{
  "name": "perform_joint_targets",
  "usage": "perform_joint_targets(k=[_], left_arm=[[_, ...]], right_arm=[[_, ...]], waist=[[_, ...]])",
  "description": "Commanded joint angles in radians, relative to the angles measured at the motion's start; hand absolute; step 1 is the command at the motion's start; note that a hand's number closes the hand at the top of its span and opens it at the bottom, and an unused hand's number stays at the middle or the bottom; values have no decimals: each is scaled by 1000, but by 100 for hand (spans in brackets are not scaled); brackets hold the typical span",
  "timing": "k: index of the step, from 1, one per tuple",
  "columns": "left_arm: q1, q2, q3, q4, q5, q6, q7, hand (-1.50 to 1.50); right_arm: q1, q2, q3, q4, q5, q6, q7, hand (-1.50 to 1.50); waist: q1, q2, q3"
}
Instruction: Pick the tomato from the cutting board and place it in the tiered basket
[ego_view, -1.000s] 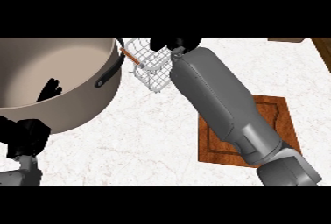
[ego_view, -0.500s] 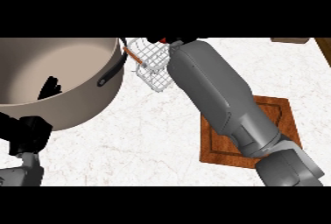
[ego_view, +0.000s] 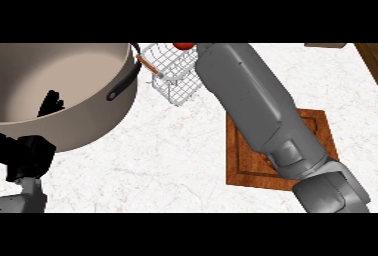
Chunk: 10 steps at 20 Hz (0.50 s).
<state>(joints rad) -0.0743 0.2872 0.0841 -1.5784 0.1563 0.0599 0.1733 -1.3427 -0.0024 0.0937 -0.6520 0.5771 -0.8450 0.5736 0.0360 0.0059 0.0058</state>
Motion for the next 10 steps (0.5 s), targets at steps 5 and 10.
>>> perform_joint_targets(k=[5, 10], left_arm=[[8, 4, -40, 23, 29, -83, 25, 0], [74, -23, -70, -29, -10, -59, 1, 0]], right_arm=[[39, -44, -118, -152, -75, -131, -66, -150], [152, -110, -155, -242, -59, -169, -71, -150]], waist=[[-43, -7, -6], [-53, -13, -5]])
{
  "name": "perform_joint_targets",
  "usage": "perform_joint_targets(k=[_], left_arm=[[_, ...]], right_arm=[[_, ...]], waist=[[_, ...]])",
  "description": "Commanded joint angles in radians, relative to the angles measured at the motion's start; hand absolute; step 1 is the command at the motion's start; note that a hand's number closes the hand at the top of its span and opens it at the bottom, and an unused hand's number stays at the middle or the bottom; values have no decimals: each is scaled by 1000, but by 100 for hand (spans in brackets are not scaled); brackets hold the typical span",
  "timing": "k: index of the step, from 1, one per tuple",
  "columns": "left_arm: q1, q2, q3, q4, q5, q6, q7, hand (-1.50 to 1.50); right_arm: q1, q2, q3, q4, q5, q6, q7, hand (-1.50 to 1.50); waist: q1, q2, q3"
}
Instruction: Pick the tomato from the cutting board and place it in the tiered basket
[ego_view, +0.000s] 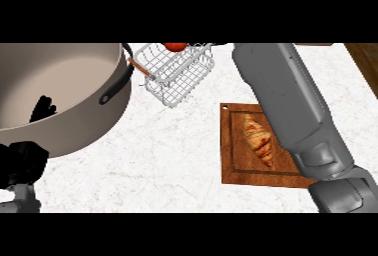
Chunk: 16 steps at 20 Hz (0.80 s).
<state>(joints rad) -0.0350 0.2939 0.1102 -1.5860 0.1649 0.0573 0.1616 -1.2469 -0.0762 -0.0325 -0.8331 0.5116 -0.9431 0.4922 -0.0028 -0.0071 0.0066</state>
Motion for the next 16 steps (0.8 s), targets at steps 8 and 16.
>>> perform_joint_targets(k=[8, 16], left_arm=[[44, -18, -67, -22, 4, -50, 40, 0], [19, -40, -95, -11, -23, -28, 46, 0]], right_arm=[[289, -222, -52, -424, -53, 135, 101, -150], [551, -360, -106, -741, -158, 288, 140, -150]], waist=[[-73, -15, -5], [-61, -4, -6]])
